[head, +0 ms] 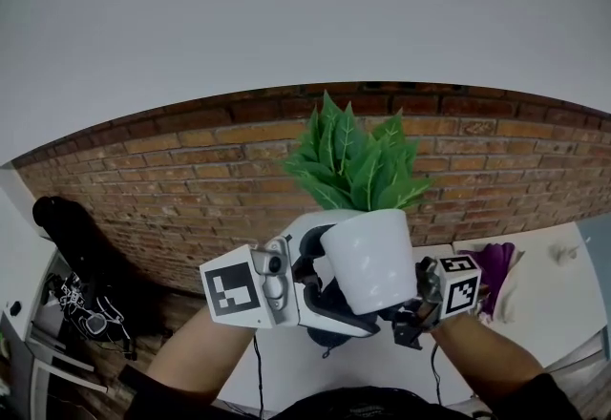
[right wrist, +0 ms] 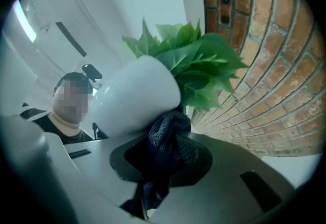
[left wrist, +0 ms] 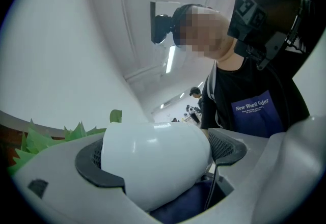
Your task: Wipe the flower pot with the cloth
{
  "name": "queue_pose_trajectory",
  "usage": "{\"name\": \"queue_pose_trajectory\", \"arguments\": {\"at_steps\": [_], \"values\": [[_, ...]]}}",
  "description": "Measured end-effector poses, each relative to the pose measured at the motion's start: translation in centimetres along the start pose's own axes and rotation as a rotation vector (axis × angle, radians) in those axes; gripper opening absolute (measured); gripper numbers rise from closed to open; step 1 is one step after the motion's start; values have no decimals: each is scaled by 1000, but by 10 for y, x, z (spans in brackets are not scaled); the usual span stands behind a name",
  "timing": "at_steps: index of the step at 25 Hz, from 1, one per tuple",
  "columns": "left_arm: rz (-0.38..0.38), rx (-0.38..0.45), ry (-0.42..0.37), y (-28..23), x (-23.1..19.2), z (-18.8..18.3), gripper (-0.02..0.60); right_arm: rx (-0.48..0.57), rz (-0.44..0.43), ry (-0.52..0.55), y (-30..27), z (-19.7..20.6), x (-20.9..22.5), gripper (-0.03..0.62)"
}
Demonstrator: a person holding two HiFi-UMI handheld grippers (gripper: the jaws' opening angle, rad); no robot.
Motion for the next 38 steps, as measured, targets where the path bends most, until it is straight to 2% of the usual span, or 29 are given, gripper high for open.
{"name": "queue_pose_trajectory", "arguments": {"at_steps": [3,5,7,11,13,15,17,22,27,29,32,34,36,38], "values": [[-19,-18,14,0,-1,5,531,-91,-112,59,-6,18,-27,57],[-28,-13,18,-2,-2,6,531,-109,-130,81,3,19,-31,57],[-34,-16,20,-3,-2,6,531,-78,-90,74,24,12,-22,57],[-40,-90,13,-5,-4,17,531,146,93,47,81,-41,6,57],[-27,-136,13,-4,-6,27,531,215,170,112,88,-78,6,57],[-20,-148,28,-3,-7,32,531,201,207,208,72,-100,-2,57],[-37,-127,52,-3,-8,33,531,162,213,268,57,-104,-11,57],[-83,-135,40,-10,-11,31,531,109,157,268,70,-80,-32,57],[-138,-139,14,-12,-17,34,531,4,84,292,87,-53,-42,57],[-145,-129,12,-12,-20,33,531,25,87,307,90,-61,-40,57],[-75,-157,-8,-13,-10,31,531,138,164,304,84,-95,-28,57],[-30,-179,-12,-19,-3,34,531,145,212,322,75,-107,-21,57],[-39,-180,1,-23,-3,37,531,123,214,318,69,-106,-19,57],[-80,-170,21,-21,-9,37,531,107,187,292,67,-99,-21,57]]}}
Point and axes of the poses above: the fingertips, and each gripper's own axes: y backward along the fingers, x to its right, z out of its underside, the point moved 3 cm from there along y, backward along the fingers, and after that the axes turned 4 degrees about z, right-handed, at the moved point
